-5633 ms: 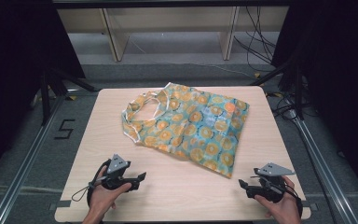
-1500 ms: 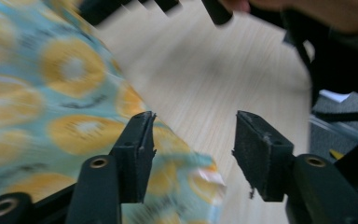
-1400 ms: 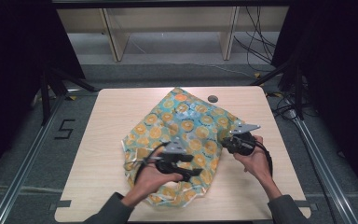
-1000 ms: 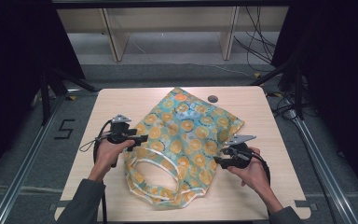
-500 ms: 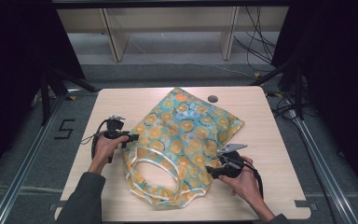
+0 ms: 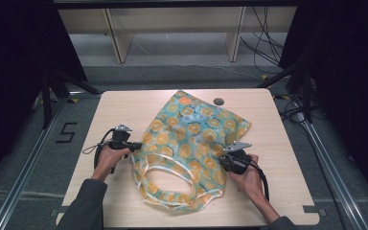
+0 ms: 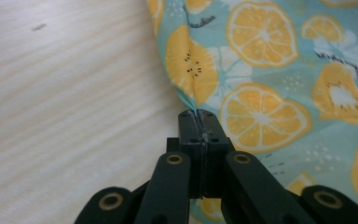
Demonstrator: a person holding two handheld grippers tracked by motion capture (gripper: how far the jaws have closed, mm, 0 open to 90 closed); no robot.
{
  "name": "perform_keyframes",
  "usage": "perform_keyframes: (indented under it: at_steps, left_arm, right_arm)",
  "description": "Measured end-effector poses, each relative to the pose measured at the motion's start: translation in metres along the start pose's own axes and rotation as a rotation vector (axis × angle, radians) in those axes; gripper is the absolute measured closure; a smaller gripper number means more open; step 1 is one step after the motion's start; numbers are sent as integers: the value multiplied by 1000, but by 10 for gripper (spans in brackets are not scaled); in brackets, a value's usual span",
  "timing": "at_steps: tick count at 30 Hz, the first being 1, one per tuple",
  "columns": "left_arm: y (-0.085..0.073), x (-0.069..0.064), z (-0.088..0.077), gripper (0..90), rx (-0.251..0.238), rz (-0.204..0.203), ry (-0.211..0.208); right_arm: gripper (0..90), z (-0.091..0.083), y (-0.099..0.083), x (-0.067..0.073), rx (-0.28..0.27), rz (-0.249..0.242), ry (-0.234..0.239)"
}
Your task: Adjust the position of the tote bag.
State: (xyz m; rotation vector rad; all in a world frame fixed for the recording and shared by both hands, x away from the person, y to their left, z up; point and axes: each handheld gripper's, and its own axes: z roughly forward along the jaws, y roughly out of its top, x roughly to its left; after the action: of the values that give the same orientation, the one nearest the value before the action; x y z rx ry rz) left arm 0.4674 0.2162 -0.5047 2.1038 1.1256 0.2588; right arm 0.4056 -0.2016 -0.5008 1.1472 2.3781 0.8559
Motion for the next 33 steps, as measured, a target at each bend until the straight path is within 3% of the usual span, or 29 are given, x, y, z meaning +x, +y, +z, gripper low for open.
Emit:
perform_keyframes:
  at_steps: [2, 6, 10, 14, 16, 17, 18, 19, 21, 22, 24, 27, 30, 33]
  left_arm:
    - [-4, -11, -4, 893, 13, 28, -12]
    - [-14, -34, -8, 893, 23, 90, -40]
    - [-24, -59, -11, 894, 21, 138, -96]
    - [-30, -77, -14, 894, 36, 204, -124]
    - [-33, -83, -14, 894, 32, 191, -136]
    - [-34, -86, -15, 894, 35, 203, -140]
    - [-35, -88, -15, 894, 43, 214, -150]
    - [-36, -90, -15, 894, 36, 197, -149]
    - [-37, -93, -14, 894, 48, 218, -163]
    - [-38, -95, -14, 894, 45, 208, -168]
    - [-40, -101, -13, 894, 50, 213, -182]
    - [-43, -109, -13, 894, 46, 209, -202]
    - [-43, -107, -16, 890, 37, 230, -193]
    - [-43, -101, -21, 808, 23, 192, -137]
  right_arm:
    - [893, 0, 2, -5, 3, -13, -9]
    - [900, 2, 5, -19, 1, -40, -54]
    - [900, 4, 6, -34, 6, -32, -81]
    - [900, 8, 8, -46, 4, -5, -94]
    - [900, 10, 9, -50, 9, -8, -96]
    - [900, 11, 10, -50, 8, 19, -97]
    - [900, 12, 11, -53, 8, -5, -104]
    - [900, 12, 12, -54, 2, 0, -105]
    - [900, 11, 14, -53, 9, 22, -97]
    - [900, 11, 13, -54, 3, 1, -102]
    - [900, 8, 14, -53, 5, 10, -95]
    - [900, 3, 12, -54, 0, -19, -88]
    - [898, -5, 10, -54, -11, -6, -83]
    - [825, -16, 8, -57, -35, 11, -81]
